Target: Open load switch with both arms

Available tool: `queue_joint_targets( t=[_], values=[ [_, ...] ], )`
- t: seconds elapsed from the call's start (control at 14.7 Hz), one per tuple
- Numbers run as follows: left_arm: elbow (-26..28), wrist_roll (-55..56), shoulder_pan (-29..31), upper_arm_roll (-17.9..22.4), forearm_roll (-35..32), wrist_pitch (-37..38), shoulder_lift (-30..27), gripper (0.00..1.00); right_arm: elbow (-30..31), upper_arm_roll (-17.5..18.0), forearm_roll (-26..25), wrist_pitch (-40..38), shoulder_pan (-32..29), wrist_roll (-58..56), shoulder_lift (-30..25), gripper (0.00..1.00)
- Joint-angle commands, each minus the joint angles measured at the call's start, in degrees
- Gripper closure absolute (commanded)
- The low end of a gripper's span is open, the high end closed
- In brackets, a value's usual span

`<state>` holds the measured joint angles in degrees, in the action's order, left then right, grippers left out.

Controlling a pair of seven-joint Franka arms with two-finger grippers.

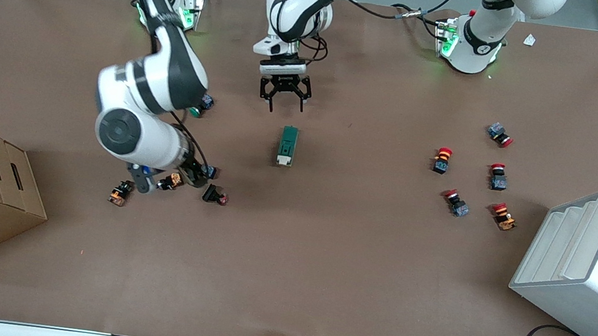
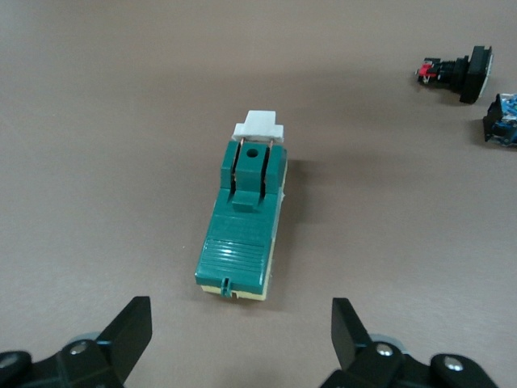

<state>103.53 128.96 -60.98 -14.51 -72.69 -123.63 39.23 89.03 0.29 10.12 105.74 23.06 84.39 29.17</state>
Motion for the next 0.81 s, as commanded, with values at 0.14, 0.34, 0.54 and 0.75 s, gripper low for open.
queue_joint_targets(
  t=[0.14, 0.34, 0.54, 0.75],
  values=[
    [3.34, 14.53, -0.10, 0.36, -17.98, -0.30, 2.95, 0.02, -8.33, -0.46, 2.10, 2.10, 5.40, 16.48, 10.89, 0.00],
    [5.98, 22.10, 0.25, 0.62, -28.27, 0.32, 3.57, 0.01, -9.58, -0.46, 2.10, 6.31, 8.40, 22.82, 14.42, 0.00],
    [5.98, 24.58, -0.01, 0.80, -33.90, 5.74, 5.58, 0.01, -9.66, -0.37, 2.27, 7.64, 11.99, 25.64, 17.23, 0.00],
    [6.07, 25.38, -0.37, 0.80, -35.77, 9.10, 6.73, 0.00, -9.58, -0.37, 2.45, 9.58, 15.16, 29.95, 18.99, 0.00]
  ],
)
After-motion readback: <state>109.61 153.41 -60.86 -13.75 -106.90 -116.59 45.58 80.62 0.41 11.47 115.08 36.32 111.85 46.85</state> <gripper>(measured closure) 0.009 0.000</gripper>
